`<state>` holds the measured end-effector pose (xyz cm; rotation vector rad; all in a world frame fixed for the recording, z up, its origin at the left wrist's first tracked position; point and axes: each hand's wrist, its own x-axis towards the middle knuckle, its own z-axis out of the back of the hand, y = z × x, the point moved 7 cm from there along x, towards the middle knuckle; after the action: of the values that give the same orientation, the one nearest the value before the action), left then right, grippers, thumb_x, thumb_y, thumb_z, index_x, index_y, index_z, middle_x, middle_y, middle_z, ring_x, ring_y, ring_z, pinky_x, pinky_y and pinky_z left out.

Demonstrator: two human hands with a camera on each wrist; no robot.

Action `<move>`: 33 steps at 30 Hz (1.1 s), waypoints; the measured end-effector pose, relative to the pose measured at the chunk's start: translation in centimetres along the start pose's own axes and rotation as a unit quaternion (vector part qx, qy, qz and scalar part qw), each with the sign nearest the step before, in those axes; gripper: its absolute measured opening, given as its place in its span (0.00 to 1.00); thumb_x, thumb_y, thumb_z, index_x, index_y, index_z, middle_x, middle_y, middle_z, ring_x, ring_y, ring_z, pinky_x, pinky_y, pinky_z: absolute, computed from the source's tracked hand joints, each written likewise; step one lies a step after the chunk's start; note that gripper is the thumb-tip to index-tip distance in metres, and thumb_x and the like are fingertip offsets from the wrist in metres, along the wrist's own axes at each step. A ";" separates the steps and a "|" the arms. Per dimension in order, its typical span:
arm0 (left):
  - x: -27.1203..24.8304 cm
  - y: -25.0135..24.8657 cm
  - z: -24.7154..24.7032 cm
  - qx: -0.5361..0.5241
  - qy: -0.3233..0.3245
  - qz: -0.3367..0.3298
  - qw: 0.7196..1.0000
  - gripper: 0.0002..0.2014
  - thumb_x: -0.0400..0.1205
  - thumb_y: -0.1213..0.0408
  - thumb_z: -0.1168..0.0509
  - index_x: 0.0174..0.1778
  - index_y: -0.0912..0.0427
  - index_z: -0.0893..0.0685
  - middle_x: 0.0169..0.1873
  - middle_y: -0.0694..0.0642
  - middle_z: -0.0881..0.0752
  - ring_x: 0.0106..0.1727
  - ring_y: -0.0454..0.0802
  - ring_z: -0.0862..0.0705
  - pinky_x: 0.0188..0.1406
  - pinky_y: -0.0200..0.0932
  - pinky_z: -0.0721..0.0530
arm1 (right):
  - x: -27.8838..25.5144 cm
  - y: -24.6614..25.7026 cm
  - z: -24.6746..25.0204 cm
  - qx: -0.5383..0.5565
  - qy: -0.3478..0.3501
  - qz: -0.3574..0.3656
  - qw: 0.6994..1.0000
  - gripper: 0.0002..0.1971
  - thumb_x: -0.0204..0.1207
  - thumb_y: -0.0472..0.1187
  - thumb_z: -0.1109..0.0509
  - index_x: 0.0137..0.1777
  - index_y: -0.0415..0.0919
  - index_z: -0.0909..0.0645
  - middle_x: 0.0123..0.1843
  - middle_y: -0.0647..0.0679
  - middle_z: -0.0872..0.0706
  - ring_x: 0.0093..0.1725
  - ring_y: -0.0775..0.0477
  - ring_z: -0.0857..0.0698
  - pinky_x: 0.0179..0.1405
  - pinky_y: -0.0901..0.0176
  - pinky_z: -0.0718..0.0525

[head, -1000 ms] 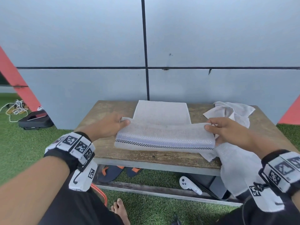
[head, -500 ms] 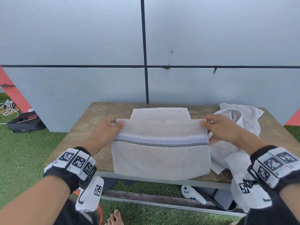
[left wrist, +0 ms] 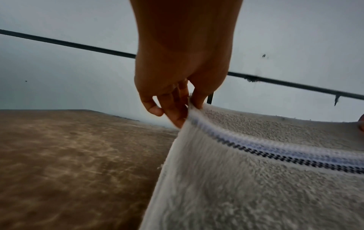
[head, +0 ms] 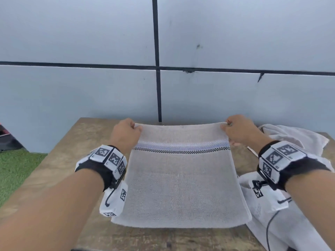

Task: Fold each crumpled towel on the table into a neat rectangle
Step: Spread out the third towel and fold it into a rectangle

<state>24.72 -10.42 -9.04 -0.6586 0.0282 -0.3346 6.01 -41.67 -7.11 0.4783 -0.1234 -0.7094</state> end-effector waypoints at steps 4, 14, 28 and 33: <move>2.6 1.0 -2.7 0.024 0.022 -0.007 0.999 0.13 0.84 0.58 0.33 0.46 0.67 0.18 0.43 0.61 0.15 0.51 0.61 0.16 0.49 0.51 0.18 | 2.6 -0.2 -2.1 -0.054 0.029 -0.005 0.998 0.17 0.81 0.38 0.34 0.30 0.38 0.29 0.31 0.43 0.23 0.41 0.39 0.21 0.41 0.57 0.28; 1.9 0.4 -4.3 0.052 0.043 -0.092 0.993 0.04 0.82 0.65 0.32 0.44 0.60 0.19 0.39 0.53 0.16 0.38 0.49 0.20 0.31 0.38 0.26 | 1.3 0.7 -5.9 -0.055 0.096 0.120 0.987 0.07 0.82 0.44 0.30 0.44 0.43 0.16 0.37 0.53 0.16 0.36 0.51 0.19 0.34 0.60 0.24; -8.8 2.0 -0.2 0.230 0.225 -0.003 0.947 0.05 0.75 0.69 0.30 0.37 0.57 0.20 0.36 0.57 0.17 0.37 0.53 0.23 0.35 0.44 0.27 | -14.4 4.3 -4.5 0.154 0.103 0.195 0.963 0.05 0.81 0.37 0.29 0.44 0.47 0.18 0.27 0.59 0.23 0.23 0.61 0.27 0.25 0.70 0.30; -13.0 -4.0 1.7 0.041 0.127 -0.147 0.980 0.12 0.78 0.61 0.28 0.56 0.49 0.19 0.50 0.45 0.17 0.49 0.45 0.18 0.43 0.43 0.23 | -17.7 5.1 -4.7 0.199 0.075 0.224 0.951 0.05 0.81 0.34 0.28 0.47 0.46 0.16 0.31 0.59 0.21 0.27 0.61 0.23 0.27 0.71 0.27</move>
<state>11.50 -8.29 -6.35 -0.5337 0.1614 -0.7010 -3.07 -24.95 -7.99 0.8561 -0.2261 -0.1941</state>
